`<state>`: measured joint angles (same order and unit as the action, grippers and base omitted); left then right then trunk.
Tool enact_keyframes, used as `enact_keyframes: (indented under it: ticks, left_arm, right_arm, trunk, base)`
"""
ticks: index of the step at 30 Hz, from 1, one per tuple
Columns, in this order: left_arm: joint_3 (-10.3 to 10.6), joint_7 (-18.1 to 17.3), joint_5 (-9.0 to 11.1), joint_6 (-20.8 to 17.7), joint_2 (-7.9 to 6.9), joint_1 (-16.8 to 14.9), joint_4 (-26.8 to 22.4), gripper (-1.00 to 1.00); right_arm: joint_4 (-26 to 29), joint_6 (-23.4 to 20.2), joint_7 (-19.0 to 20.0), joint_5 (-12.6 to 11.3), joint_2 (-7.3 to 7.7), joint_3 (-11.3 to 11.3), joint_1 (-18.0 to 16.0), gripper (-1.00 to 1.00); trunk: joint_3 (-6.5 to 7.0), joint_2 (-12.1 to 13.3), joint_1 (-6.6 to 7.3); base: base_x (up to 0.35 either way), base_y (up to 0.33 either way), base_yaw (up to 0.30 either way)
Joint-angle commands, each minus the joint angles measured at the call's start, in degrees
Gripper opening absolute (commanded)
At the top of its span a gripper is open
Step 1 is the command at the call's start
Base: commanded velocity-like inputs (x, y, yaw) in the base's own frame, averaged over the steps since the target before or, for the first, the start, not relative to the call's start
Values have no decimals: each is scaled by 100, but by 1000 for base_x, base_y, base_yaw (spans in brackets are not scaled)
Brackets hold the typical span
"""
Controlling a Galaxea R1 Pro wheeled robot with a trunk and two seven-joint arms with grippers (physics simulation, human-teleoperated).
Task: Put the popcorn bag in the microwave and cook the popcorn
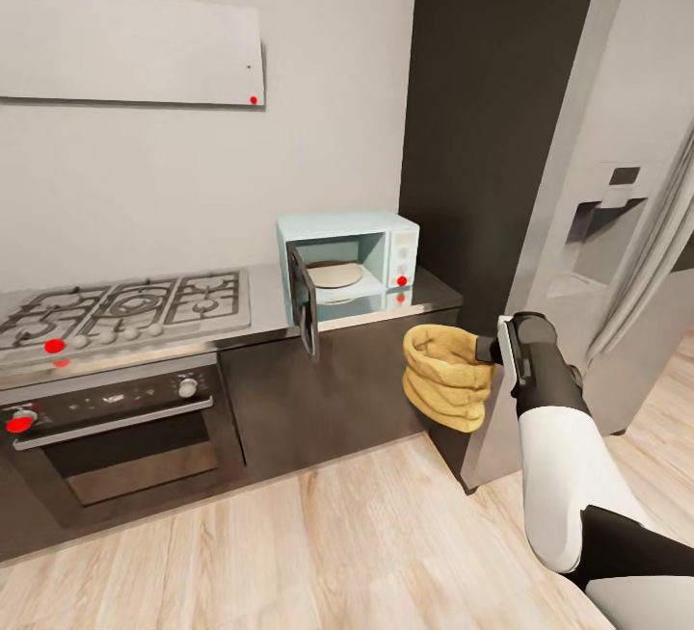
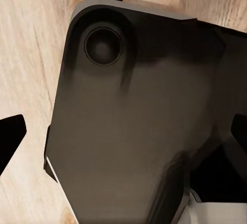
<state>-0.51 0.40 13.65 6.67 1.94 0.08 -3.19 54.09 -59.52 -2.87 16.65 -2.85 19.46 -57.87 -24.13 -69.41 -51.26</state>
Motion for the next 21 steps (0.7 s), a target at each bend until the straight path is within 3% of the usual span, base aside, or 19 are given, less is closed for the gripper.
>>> enact_keyframes:
  ticks: [1,9,17,21]
  left_arm:
    - [-2,4,24,10,2,1,-6,100]
    - [-2,8,24,10,8,1,-6,100]
    - [-2,5,24,10,4,1,-6,100]
    - [-2,4,24,10,0,1,-6,100]
  right_arm:
    - [5,-16,-30,-23,-5,13,-5,-100]
    - [5,-16,-30,-22,-4,13,-5,-100]
    - [-11,-16,-30,-30,-5,13,-5,-100]
    - [-12,-16,-30,-30,-6,13,-5,-100]
  trunk:
    - [-6,-3,0]
    - [-6,-3,0]
    - [-6,-3,0]
    - [-6,-3,0]
  base:
    - [0,-150,0]
    - [0,-264,54]
    - [0,-274,250]
    - [0,-59,269]
